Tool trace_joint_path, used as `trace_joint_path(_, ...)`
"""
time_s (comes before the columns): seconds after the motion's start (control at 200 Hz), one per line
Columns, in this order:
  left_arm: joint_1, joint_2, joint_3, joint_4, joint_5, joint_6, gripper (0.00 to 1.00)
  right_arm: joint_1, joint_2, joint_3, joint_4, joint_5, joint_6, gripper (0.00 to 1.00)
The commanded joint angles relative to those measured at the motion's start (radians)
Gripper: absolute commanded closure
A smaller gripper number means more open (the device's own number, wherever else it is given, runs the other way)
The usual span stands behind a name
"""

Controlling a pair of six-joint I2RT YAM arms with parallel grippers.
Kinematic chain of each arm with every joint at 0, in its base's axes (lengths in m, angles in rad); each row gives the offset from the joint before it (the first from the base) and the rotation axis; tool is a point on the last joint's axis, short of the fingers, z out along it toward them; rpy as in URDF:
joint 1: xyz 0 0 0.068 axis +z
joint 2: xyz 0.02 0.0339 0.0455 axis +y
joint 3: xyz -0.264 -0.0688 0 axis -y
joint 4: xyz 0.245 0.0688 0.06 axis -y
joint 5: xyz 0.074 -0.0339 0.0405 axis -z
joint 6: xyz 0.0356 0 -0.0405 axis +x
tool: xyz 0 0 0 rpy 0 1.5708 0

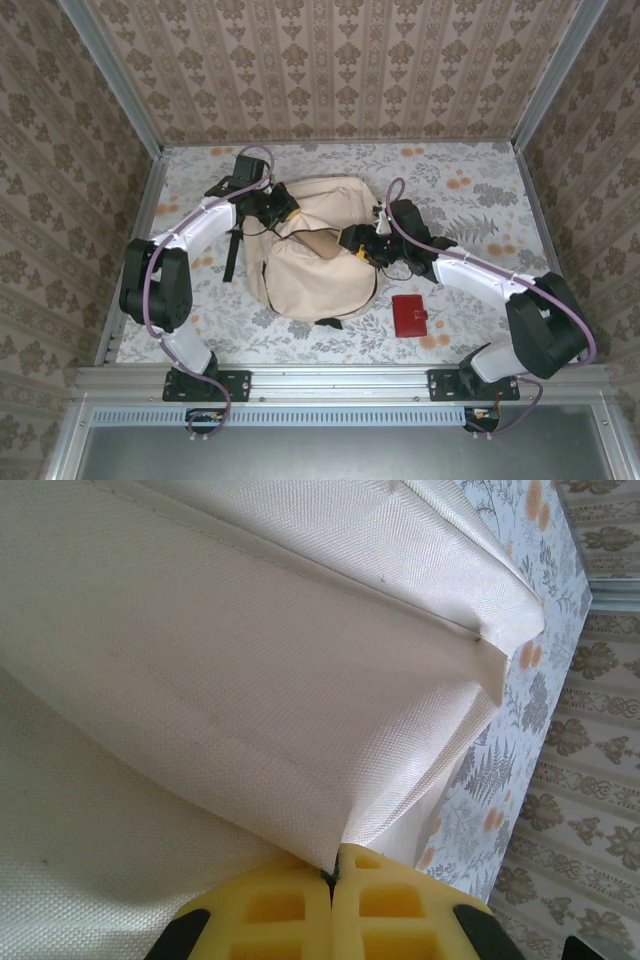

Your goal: Pack the student bag

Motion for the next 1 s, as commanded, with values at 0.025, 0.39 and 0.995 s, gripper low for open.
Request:
trace_joint_path(0.025, 0.015, 0.011, 0.027, -0.002, 0.011, 0.068, 1.0, 0.108, -0.025, 0.022, -0.222, 0.185, -0.066, 0.44)
trace_joint_path(0.39, 0.023, 0.01, 0.031, -0.011, 0.04, 0.088, 1.0, 0.179, 0.187, 0.17, -0.109, 0.216, -0.034, 0.69)
trace_joint_path(0.995, 0.014, 0.002, 0.012, 0.004, 0.05, 0.072, 1.0, 0.167, 0.402, 0.392, -0.077, 0.459, -0.138, 0.76)
